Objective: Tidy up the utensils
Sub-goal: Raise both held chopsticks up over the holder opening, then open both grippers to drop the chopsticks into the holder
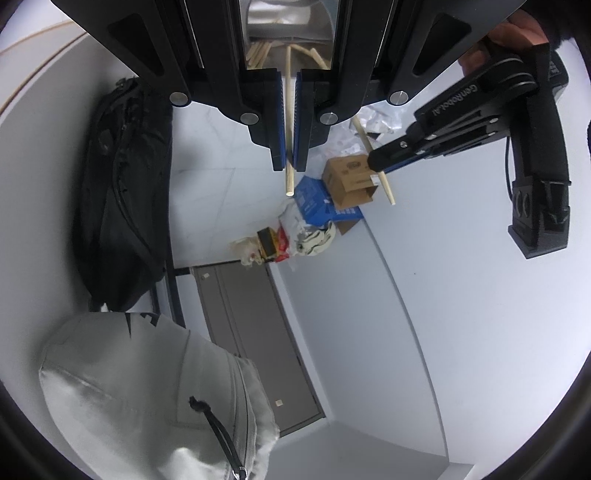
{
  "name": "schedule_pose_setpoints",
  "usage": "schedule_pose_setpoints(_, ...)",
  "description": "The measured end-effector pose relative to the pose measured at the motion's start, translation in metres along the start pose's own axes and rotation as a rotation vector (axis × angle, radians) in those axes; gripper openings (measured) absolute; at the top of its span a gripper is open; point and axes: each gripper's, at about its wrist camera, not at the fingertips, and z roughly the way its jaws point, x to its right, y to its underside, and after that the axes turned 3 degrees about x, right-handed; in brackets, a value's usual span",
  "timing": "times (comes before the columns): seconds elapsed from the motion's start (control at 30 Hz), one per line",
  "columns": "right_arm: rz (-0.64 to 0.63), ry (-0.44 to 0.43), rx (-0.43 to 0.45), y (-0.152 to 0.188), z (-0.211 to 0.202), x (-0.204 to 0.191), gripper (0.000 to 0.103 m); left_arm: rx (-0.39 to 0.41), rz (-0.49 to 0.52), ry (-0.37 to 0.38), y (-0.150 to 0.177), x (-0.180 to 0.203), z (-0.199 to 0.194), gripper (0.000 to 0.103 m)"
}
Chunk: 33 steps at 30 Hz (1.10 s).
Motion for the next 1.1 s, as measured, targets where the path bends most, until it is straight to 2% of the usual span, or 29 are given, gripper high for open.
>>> schedule_pose_setpoints(0.53, -0.037, 0.002, -0.048, 0.016, 0.031, 0.004, 0.003, -0.027, -0.01, 0.04, 0.009, -0.002, 0.026, 0.0)
schedule_pose_setpoints(0.97, 0.013, -0.053, -0.142, 0.049, 0.048, 0.02, 0.006, -0.093, 0.069, 0.163, 0.027, 0.005, 0.038, 0.0)
schedule_pose_setpoints(1.1, 0.031, -0.052, -0.165, 0.056, 0.047, 0.025, 0.006, -0.124, 0.034, 0.187, 0.029, -0.001, 0.04, 0.0)
